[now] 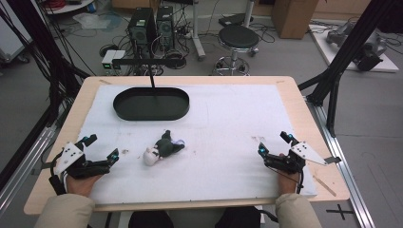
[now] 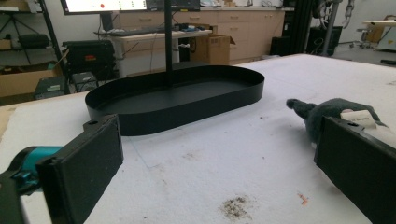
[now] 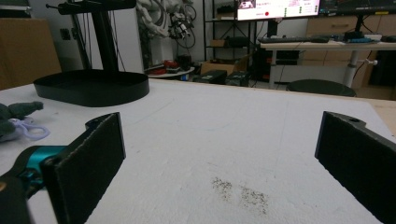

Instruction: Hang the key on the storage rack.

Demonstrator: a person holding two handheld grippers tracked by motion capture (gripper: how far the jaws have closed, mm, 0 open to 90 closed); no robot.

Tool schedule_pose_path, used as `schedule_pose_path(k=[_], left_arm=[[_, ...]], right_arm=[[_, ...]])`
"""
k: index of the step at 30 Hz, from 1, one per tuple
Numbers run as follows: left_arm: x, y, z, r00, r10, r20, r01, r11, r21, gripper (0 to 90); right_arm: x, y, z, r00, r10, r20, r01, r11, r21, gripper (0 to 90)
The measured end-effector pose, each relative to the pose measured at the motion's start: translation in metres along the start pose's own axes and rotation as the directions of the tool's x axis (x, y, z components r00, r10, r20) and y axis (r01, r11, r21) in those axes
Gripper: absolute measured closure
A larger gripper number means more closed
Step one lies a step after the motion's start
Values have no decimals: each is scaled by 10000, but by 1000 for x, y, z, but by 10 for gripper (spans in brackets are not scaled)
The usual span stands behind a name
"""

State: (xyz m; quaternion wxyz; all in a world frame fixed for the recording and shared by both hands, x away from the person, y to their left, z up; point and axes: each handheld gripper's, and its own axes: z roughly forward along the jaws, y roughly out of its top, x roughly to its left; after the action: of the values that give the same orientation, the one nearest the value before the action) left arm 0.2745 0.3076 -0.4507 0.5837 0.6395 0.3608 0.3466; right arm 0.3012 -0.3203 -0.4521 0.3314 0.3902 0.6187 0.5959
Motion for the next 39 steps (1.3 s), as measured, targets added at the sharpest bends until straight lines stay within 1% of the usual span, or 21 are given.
schedule_pose_path(k=[6,11,15,17,18,19,20,21,22,23,24,27,29,31,32,33,34,35,36,37,39], left_arm=[[0,0,-1,9999,-14,-114,13,10000,-69,17],[0,0,0,10000,-39,-71,38,10000,-54,17],[0,0,-1,10000,-45,-29,45,9999,-123,17],[1,0,-2,9999,-112,11,113,9997,-202,17],[2,0,-2,9998,-180,24,181,9996,-203,17],[2,1,-2,9999,-167,41,168,9998,-94,17],[2,3,-3,9999,-138,95,139,9999,-11,17],[1,7,-4,9998,-141,159,142,9999,-63,17],[-1,14,-6,9998,-50,187,53,9999,-157,17],[-2,19,-7,9998,14,222,-11,9999,-129,17],[-3,26,-7,9995,102,306,-100,9999,-70,17],[-7,46,-5,9973,529,513,-538,9984,156,17],[-10,57,-2,9941,843,676,-864,9959,281,17],[-13,67,2,9921,923,855,-960,9946,398,17],[-15,75,7,9898,1083,930,-1147,9912,665,17],[-15,75,7,9898,1083,930,-1147,9912,665,17],[-20,82,12,9872,1212,1033,-1308,9871,921,17],[-20,82,12,9872,1212,1033,-1308,9871,921,17],[-22,86,15,9853,1298,1108,-1421,9835,1118,17],[-25,91,18,9826,1394,1225,-1559,9782,1369,17],[-32,99,25,9727,1777,1490,-2026,9639,1728,17]], right_arm=[[1,0,-1,10000,-5,-3,5,10000,-62,7],[1,0,-1,10000,-45,-18,45,10000,-85,7],[0,0,-1,10000,-50,-16,50,10000,-82,7],[0,0,-1,10000,-44,-17,43,10000,-77,7],[0,0,-1,10000,-55,-16,55,10000,-74,7],[0,0,-1,10000,-29,-13,29,10000,-76,7],[0,0,-1,10000,-35,-14,34,10000,-74,7],[0,0,-1,10000,-35,-14,34,10000,-74,7],[1,0,-1,10000,8,-10,-8,10000,-47,7],[1,0,-1,10000,28,-28,-28,10000,-9,7],[0,0,-1,10000,13,-18,-13,10000,-29,7],[1,0,0,10000,-28,3,28,10000,-47,7],[1,0,0,10000,-28,3,28,10000,-49,7],[0,0,-1,10000,-44,-23,44,10000,-85,7],[0,0,-1,10000,-54,-39,54,9999,-100,7],[1,0,-1,10000,-34,-24,33,10000,-68,7],[0,0,-1,10000,-75,-33,75,9999,-87,7],[0,0,-1,10000,-75,-25,75,9999,-81,7],[1,0,-1,10000,-48,-26,48,10000,-68,7],[0,0,-1,10000,-72,-28,71,9999,-80,7],[0,0,-1,10000,-71,-30,70,9999,-81,7]])
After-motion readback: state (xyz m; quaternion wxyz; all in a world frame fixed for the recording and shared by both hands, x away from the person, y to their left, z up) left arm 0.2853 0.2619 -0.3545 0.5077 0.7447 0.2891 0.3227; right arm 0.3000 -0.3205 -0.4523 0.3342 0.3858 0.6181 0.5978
